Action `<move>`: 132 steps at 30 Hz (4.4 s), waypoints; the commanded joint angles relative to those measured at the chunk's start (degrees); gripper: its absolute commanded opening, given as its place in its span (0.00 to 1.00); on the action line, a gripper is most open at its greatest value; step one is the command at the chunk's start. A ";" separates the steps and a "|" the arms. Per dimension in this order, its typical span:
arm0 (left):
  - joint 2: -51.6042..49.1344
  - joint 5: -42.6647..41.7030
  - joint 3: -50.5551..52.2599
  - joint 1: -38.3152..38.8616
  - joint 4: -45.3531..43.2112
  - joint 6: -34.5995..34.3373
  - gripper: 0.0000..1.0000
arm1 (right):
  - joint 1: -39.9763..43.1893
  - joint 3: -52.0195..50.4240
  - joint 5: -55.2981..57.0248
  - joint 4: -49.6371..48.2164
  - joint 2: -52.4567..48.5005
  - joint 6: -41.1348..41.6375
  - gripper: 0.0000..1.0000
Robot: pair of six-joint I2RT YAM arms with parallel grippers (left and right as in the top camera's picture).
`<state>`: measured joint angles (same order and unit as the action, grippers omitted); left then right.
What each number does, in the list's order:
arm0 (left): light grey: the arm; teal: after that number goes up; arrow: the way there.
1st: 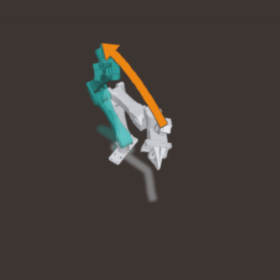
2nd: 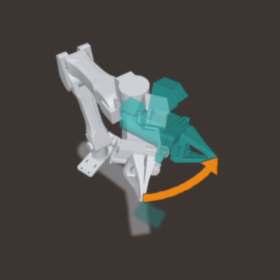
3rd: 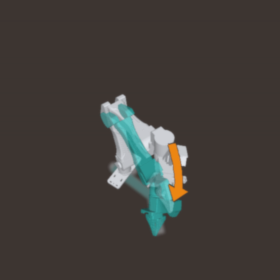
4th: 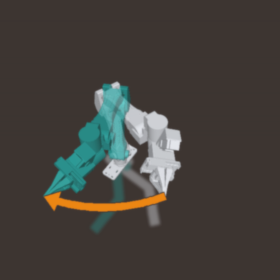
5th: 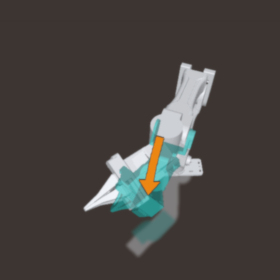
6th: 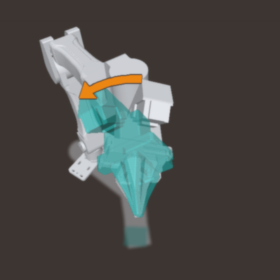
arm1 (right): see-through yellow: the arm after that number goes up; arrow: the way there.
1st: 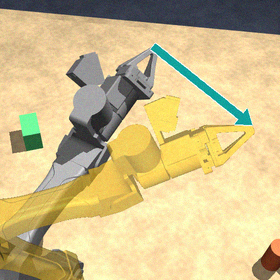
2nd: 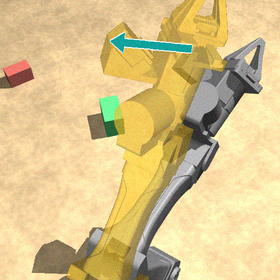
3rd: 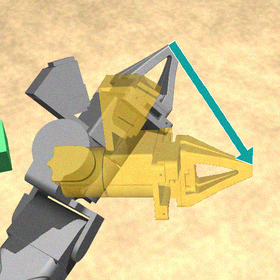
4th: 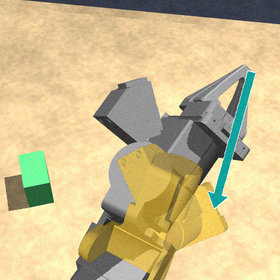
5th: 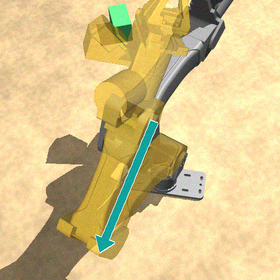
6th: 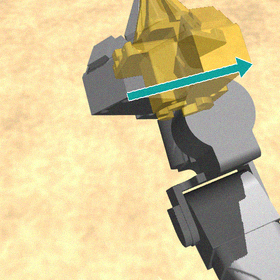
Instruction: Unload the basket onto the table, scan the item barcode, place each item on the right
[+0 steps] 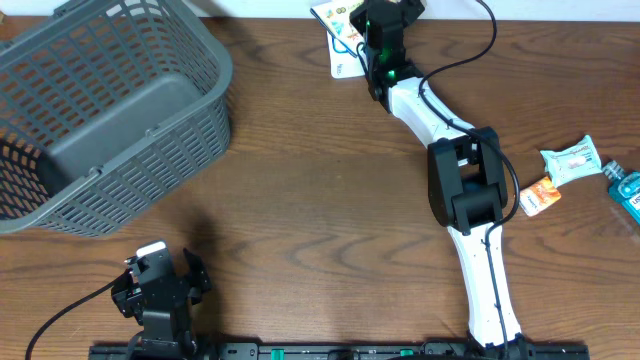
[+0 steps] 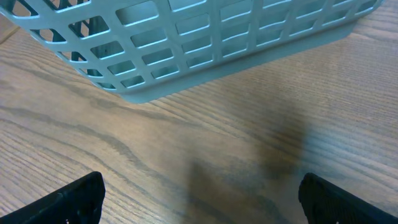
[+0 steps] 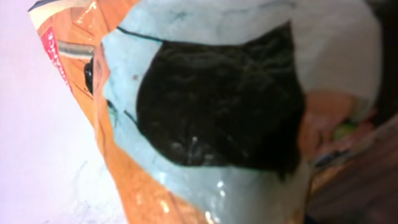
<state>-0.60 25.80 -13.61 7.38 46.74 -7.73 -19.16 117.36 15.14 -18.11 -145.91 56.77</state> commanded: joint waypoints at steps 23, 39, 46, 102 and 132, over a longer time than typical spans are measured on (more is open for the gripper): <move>0.35 0.31 1.11 0.13 2.49 -0.50 1.00 | 23.06 1.46 16.13 83.30 36.17 -21.27 0.01; 0.35 0.31 1.11 0.13 2.49 -0.52 1.00 | 43.54 -27.04 17.92 74.97 31.89 -15.69 0.01; 0.35 0.31 1.11 0.13 2.49 -0.52 1.00 | 44.87 -21.97 5.22 76.91 34.58 -26.53 0.99; 0.35 0.31 1.11 0.13 2.49 -0.52 1.00 | 43.69 -14.78 -39.45 114.75 89.99 -51.19 0.99; 0.35 0.31 1.11 0.13 2.49 -0.50 1.00 | 43.69 -14.84 -33.83 115.40 121.66 -61.40 0.99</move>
<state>-0.58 25.78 -13.61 7.40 46.74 -7.73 24.60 102.67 -22.00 97.17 -24.95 -0.21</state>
